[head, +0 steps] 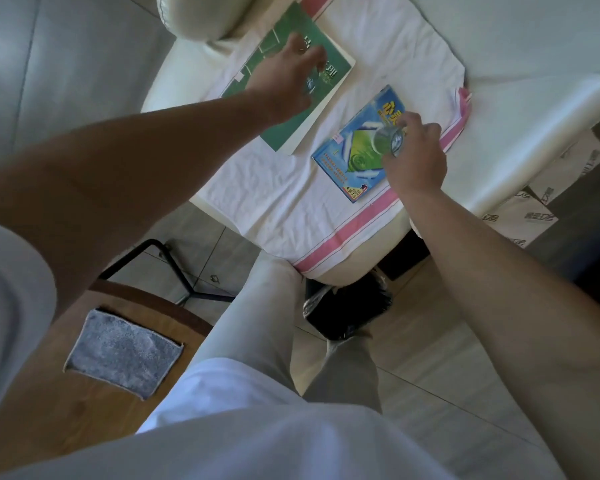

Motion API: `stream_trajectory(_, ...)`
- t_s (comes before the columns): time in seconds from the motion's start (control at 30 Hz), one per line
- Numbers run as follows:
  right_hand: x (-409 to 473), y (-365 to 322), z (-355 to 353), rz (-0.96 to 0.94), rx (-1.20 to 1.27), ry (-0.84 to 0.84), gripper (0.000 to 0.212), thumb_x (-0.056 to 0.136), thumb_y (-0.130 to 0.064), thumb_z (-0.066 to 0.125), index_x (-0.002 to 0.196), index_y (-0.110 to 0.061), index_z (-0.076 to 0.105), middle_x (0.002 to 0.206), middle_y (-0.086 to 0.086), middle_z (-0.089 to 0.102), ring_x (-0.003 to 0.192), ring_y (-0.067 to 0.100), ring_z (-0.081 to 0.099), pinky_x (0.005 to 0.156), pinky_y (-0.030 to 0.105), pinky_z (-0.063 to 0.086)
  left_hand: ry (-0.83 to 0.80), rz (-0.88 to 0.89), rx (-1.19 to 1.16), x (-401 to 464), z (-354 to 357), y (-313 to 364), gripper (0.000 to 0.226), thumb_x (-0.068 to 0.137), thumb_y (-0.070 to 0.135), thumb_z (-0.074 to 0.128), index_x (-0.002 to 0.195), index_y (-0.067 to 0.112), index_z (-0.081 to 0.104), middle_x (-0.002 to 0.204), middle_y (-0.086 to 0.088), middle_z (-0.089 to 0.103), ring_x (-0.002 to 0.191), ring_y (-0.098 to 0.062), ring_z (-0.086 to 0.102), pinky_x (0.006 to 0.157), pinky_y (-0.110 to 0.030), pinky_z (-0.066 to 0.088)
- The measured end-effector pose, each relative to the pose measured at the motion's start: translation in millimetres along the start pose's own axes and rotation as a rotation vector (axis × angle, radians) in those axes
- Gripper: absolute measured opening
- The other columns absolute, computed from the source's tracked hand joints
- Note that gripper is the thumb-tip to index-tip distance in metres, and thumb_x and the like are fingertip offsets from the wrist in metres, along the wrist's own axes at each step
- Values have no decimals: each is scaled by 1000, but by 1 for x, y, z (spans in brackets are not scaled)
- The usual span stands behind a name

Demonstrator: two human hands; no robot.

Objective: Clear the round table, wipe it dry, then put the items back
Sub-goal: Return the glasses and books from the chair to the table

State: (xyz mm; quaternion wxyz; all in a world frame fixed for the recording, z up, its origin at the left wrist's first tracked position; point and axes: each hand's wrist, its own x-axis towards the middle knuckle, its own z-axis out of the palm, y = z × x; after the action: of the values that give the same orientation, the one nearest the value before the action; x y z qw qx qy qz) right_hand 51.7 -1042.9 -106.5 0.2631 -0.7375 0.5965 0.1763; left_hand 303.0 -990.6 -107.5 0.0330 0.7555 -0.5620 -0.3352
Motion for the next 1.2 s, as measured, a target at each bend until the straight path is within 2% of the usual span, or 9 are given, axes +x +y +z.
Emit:
stream_trajectory(0.17,-11,10,-3,-8,33,42,50,87,-15,69,132,-29,52,130,10,51,100,39,65,71,34,41,10,2,9,-11,-3,-3,44,86,22,70,128,18,58,133,-17,52,102,-39,65,80,-45,56)
stream_trajectory(0.37,-35,27,-14,-62,99,73,58,83,-22,73,136,-31,50,132,7,52,104,36,65,75,32,42,103,-22,-17,-55,1,0,47,86,25,72,130,18,55,136,-16,50,100,-37,65,74,-34,43)
stream_trajectory(0.53,-77,40,-40,-100,189,136,57,78,-33,75,132,-33,56,122,6,55,103,33,63,81,34,44,93,-78,2,-96,-12,27,54,83,23,78,131,19,55,137,-18,49,101,-38,62,81,-41,47)
stream_trajectory(0.7,-175,86,-77,-285,248,227,56,74,-35,76,128,-34,60,115,6,55,100,35,64,81,38,50,114,-51,18,-168,-27,98,56,80,21,81,130,18,56,130,-20,53,106,-39,61,85,-44,49)
stream_trajectory(0.9,-280,143,-114,-464,277,327,49,74,-39,78,120,-33,63,102,-2,56,96,30,64,74,39,53,181,29,-36,-264,-42,185,54,79,23,85,126,19,58,123,-15,55,97,-34,62,84,-40,49)
stream_trajectory(1.03,-338,173,-149,-547,261,385,50,71,-41,78,117,-37,61,96,-12,52,89,25,65,72,37,54,227,102,-48,-326,-57,232,55,79,21,86,127,20,59,122,-8,57,97,-26,63,79,-28,42)
stream_trajectory(1.2,-392,199,-182,-638,353,425,52,67,-44,85,114,-36,66,88,-9,54,76,14,56,75,36,52,283,133,-75,-404,-75,283,61,78,13,85,130,21,55,121,-4,52,95,-27,64,84,-37,55)
